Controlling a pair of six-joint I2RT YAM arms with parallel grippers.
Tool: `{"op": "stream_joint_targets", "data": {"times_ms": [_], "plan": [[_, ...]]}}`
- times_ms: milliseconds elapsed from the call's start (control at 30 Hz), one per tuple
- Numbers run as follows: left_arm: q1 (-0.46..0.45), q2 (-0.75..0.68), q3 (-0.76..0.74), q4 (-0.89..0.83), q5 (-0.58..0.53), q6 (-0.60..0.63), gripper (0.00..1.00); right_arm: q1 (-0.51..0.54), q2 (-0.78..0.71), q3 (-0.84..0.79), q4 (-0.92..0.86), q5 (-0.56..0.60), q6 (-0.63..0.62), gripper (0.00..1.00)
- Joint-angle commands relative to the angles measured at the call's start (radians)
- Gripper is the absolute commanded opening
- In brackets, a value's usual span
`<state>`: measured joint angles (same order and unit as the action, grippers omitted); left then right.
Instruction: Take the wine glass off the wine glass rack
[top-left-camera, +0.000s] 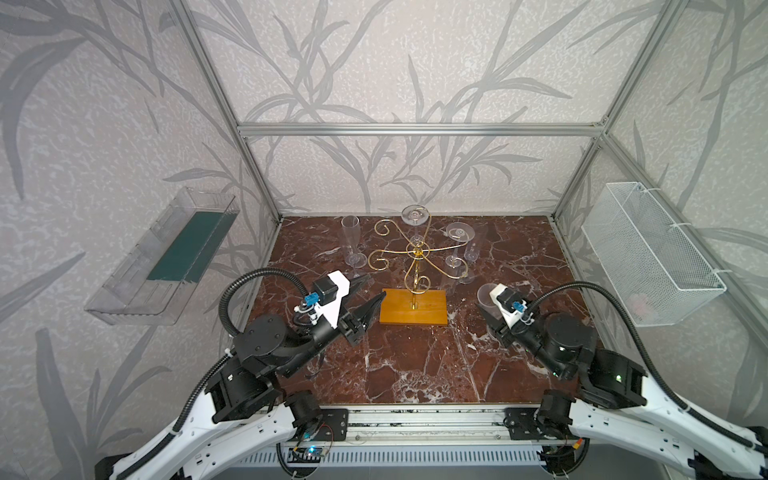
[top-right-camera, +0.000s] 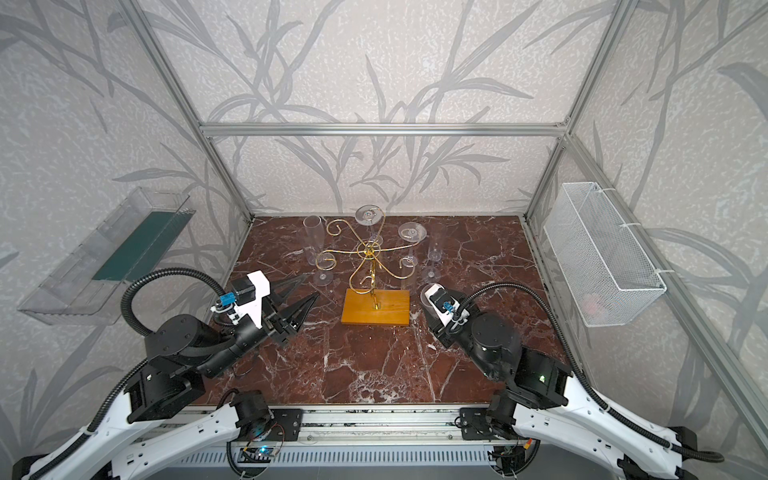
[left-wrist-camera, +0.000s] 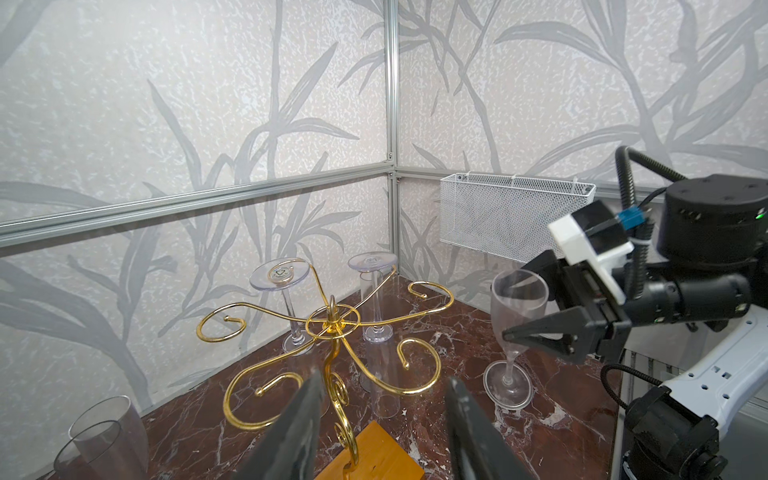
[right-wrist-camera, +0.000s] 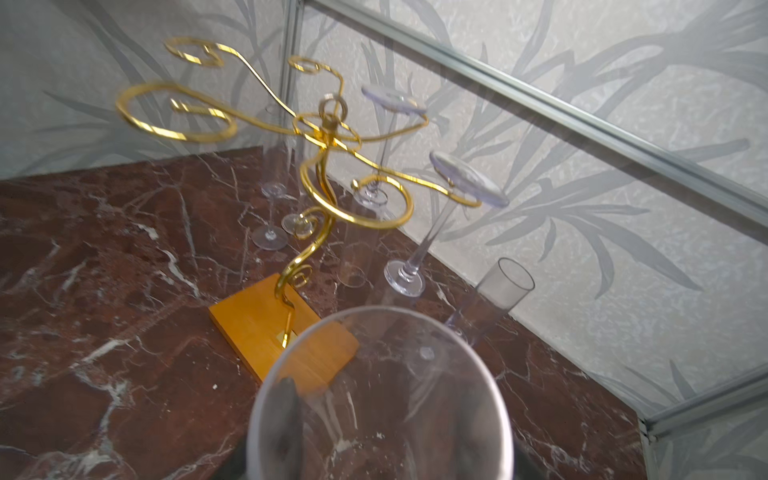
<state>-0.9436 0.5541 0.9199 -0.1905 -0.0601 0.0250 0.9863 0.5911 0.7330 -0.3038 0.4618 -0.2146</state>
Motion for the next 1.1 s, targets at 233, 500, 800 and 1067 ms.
{"op": "stream_joint_targets", "data": {"times_ms": [233,500,800,1067], "plan": [[-0.001,-0.008,0.004,-0.012,-0.024,-0.021,0.5,-0.373,0.049,-0.277,0.463,-0.349,0.144,0.37],[-0.001,0.006,0.014,-0.014,-0.032,-0.023,0.5,-0.515,0.25,-0.355,0.79,-0.493,0.197,0.37],[-0.001,0.048,0.025,0.004,-0.034,-0.03,0.5,-0.591,0.469,-0.324,0.997,-0.558,0.187,0.36],[-0.001,0.082,0.038,0.014,-0.041,-0.028,0.5,-0.64,0.632,-0.295,1.169,-0.6,0.215,0.35]]}}
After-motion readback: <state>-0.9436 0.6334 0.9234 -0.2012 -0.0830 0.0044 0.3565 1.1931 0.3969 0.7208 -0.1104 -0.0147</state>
